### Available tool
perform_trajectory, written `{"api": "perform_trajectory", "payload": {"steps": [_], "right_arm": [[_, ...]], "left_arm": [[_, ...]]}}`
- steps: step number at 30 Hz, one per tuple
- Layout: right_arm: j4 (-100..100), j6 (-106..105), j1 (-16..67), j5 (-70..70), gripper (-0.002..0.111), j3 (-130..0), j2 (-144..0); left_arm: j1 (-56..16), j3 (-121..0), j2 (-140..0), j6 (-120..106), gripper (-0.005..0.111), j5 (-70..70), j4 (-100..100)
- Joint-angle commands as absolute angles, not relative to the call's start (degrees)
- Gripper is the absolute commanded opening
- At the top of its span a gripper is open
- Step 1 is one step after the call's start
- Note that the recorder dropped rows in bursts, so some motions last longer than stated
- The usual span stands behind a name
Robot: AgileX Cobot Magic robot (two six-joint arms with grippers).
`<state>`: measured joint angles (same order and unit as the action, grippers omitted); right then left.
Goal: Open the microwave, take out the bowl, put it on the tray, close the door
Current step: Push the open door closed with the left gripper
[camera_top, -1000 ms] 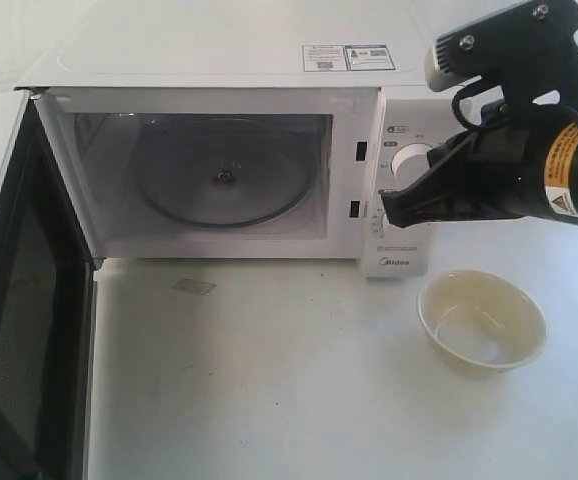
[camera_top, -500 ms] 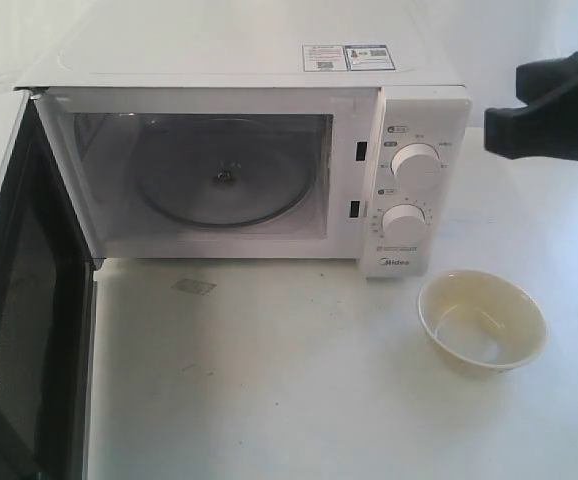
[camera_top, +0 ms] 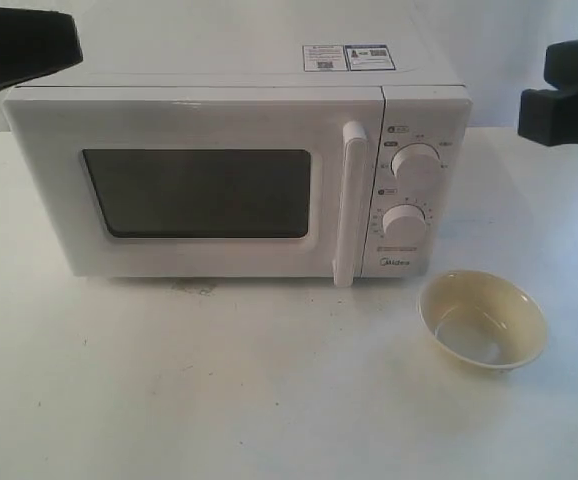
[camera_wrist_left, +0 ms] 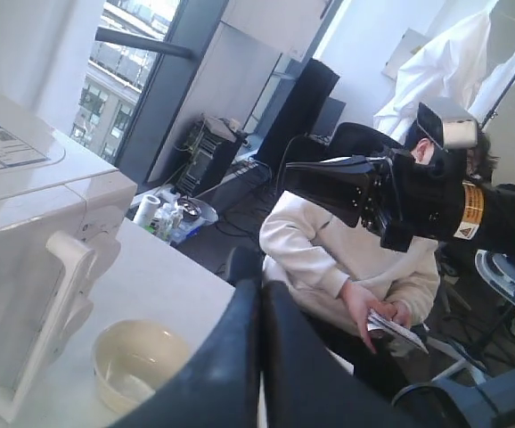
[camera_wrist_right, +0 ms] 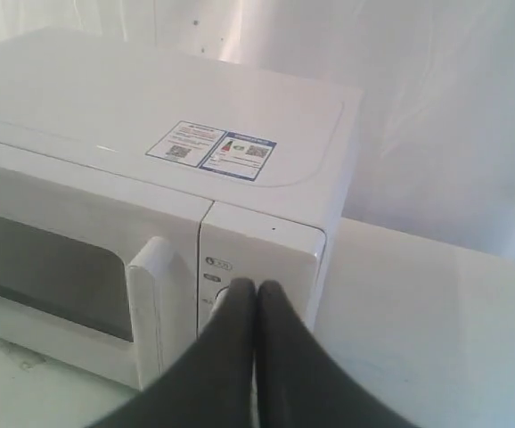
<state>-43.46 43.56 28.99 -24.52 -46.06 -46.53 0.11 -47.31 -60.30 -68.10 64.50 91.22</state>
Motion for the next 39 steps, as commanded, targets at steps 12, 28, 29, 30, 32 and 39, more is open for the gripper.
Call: {"api": "perform_trajectory", "payload": {"steps": [12, 28, 29, 30, 32, 39], "right_arm": [[-43.6, 32.7, 28.6, 8.1, 0.000, -42.4, -62.4], [-43.4, 27.2, 28.5, 1.9, 0.000, -58.7, -89.0], [-43.4, 27.2, 28.5, 0.4, 0.000, -59.8, -89.9], [-43.4, 27.1, 28.5, -0.5, 0.000, -60.7, -90.8], [-43.4, 27.0, 28.5, -1.1, 0.000, -61.8, -91.6], [-43.4, 27.0, 28.5, -2.9, 0.000, -63.9, -92.4]], "left_arm": [[-0.2, -47.7, -60.3, -69.0, 0.000, 70.0, 89.6], [-0.2, -47.7, -60.0, -69.3, 0.000, 68.6, 85.2], [-0.2, -47.7, -60.0, -69.3, 0.000, 68.6, 85.2], [-0.2, -47.7, -60.0, -69.3, 0.000, 68.6, 85.2], [-0.2, -47.7, -60.0, -69.3, 0.000, 68.6, 84.8], [-0.2, -47.7, -60.0, -69.3, 0.000, 66.4, 81.8]]}}
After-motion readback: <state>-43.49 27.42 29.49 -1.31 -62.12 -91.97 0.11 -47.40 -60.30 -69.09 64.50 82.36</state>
